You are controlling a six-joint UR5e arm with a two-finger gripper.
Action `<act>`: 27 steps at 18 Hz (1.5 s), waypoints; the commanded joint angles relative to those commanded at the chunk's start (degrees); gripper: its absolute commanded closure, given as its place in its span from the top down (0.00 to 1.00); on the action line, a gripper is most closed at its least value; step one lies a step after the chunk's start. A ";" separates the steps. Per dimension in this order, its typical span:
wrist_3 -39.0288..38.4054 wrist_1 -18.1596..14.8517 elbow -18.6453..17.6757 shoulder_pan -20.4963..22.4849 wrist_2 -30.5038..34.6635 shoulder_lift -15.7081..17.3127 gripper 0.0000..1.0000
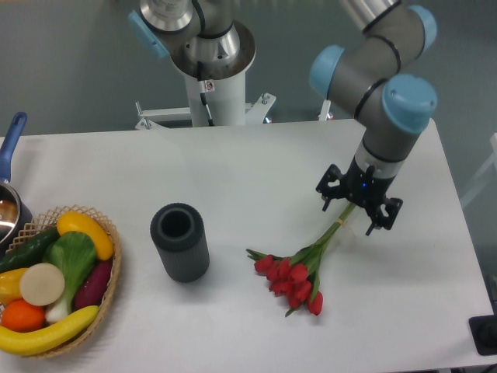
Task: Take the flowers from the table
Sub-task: 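Lower the gripper onto the tulip stems and close it around them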
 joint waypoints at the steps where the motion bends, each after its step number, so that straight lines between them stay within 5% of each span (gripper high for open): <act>1: 0.00 0.62 -0.35 -0.26 0.00 -0.44 1.00; 14: -1.14 6.95 -4.31 -3.08 3.51 -3.17 1.00; 19: -1.49 6.95 -4.31 -3.43 3.52 -3.17 0.61; 24: -2.72 7.39 -4.04 -3.43 3.52 -2.91 0.32; 27: -3.16 7.39 -3.78 -3.43 3.52 -2.82 0.28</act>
